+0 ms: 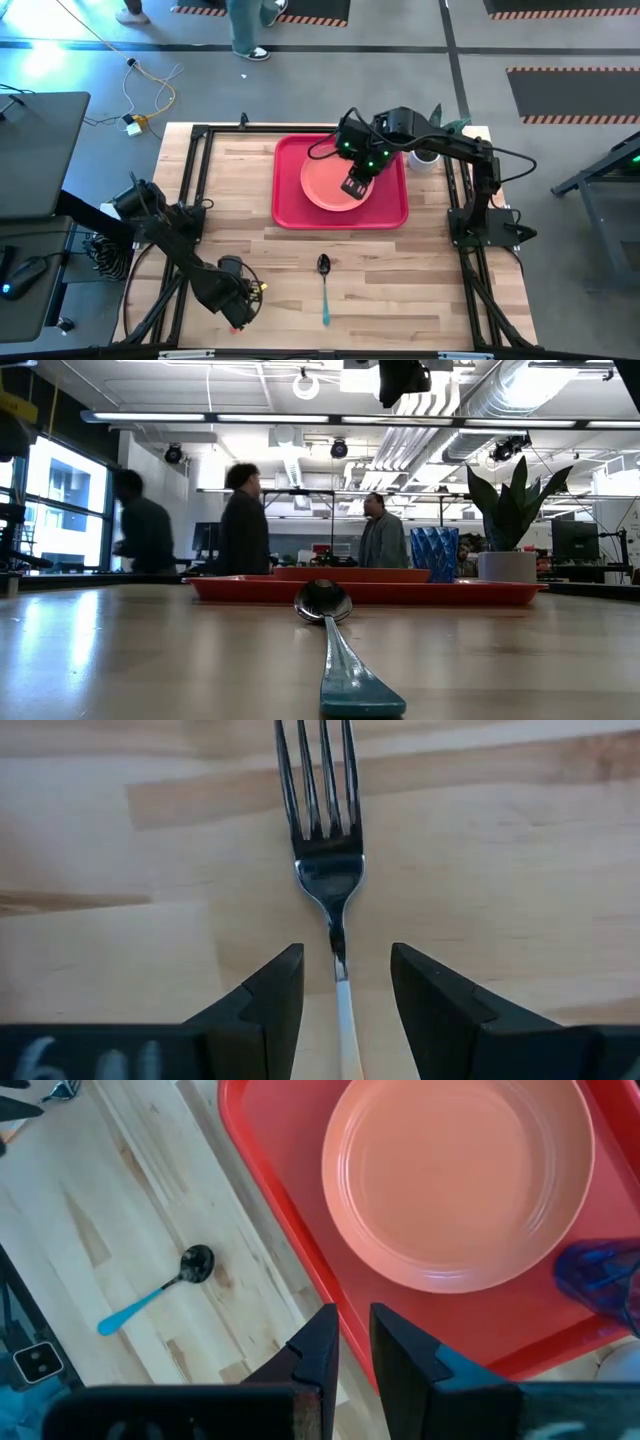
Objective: Pick and place plate/cup/fork/spoon on tray
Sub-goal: Put the orange fork to the left side of the orange plate on the tray
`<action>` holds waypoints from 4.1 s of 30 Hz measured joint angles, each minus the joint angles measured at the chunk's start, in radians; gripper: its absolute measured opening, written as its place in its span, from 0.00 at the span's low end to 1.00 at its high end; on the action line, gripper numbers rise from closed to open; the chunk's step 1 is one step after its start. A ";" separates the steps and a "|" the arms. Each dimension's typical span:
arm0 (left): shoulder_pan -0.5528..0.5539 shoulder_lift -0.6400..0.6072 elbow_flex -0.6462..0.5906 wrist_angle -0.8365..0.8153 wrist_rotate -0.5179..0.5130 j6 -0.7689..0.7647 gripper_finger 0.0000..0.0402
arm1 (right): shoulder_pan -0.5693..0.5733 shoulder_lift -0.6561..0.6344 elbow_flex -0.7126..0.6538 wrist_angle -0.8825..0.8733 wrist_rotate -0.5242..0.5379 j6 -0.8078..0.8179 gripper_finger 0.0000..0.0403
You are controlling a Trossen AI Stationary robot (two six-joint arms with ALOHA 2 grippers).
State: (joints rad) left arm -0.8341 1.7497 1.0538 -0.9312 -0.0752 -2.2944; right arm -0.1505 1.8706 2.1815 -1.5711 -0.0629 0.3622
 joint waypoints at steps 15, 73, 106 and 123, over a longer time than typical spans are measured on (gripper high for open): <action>0.002 0.050 0.000 0.020 0.072 0.000 0.35 | 0.014 0.000 0.000 0.000 0.007 0.000 0.13; 0.397 -0.383 0.000 -0.048 -0.465 0.573 0.01 | -0.029 0.000 0.000 0.013 0.037 -0.023 0.13; 1.173 -0.402 0.001 0.255 -0.228 1.340 0.03 | -0.212 0.000 0.000 0.012 0.037 -0.117 0.13; 1.292 -0.169 0.001 0.391 -0.057 1.407 0.03 | -0.262 0.000 0.000 0.012 0.051 -0.104 0.13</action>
State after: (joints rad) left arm 0.4583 1.5804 1.0550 -0.5403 -0.1318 -0.8875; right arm -0.4126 1.8709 2.1815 -1.5589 -0.0115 0.2581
